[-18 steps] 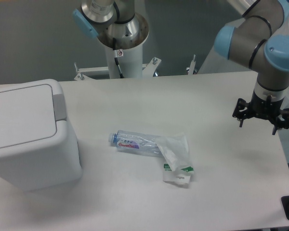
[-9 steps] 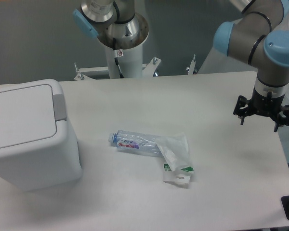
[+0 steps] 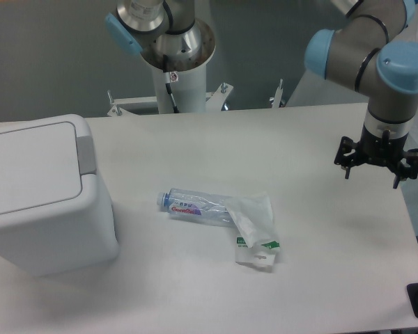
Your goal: Open the trash can
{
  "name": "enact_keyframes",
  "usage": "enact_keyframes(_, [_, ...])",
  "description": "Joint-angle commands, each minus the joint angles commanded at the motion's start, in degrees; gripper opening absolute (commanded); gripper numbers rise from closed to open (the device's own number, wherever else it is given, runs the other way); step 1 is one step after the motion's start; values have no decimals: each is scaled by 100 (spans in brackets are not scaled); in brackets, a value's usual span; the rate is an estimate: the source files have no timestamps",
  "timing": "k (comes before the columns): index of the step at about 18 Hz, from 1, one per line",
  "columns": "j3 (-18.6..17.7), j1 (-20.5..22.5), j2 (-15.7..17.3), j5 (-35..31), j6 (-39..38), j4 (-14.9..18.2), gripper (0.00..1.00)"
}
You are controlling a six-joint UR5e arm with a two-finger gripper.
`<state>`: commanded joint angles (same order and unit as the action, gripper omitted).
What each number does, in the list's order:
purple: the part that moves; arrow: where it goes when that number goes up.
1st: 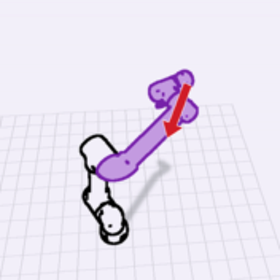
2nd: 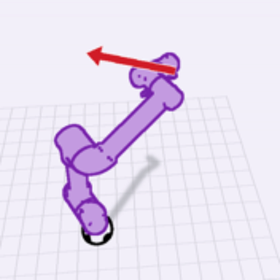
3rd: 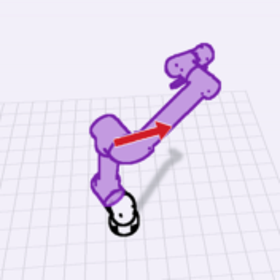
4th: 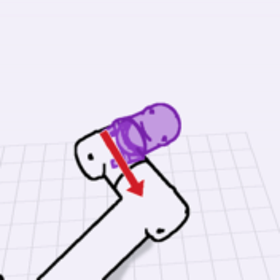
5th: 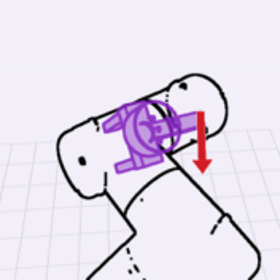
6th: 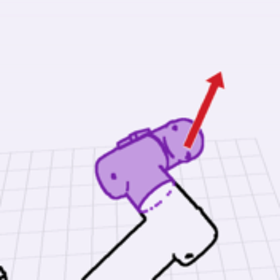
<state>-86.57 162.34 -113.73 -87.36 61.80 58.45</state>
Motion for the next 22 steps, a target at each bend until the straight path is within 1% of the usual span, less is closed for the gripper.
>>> enact_keyframes(2, [8, -53, 35, 0, -80, -18, 100])
enact_keyframes(4, [-1, -184, 70, 0, -238, 113, 100])
enact_keyframes(6, [17, -386, 88, 183, -763, 193, 100])
enact_keyframes(8, [131, -597, 97, 499, -1361, 245, 100])
enact_keyframes(12, [131, -984, 193, 966, -2424, 404, 100])
enact_keyframes(15, [122, -1081, 386, 1388, -2989, 439, 100])
enact_keyframes(19, [52, -1318, 720, 1678, -3358, 711, 100])
enact_keyframes(22, [-70, -1547, 984, 1862, -3876, 747, 100])
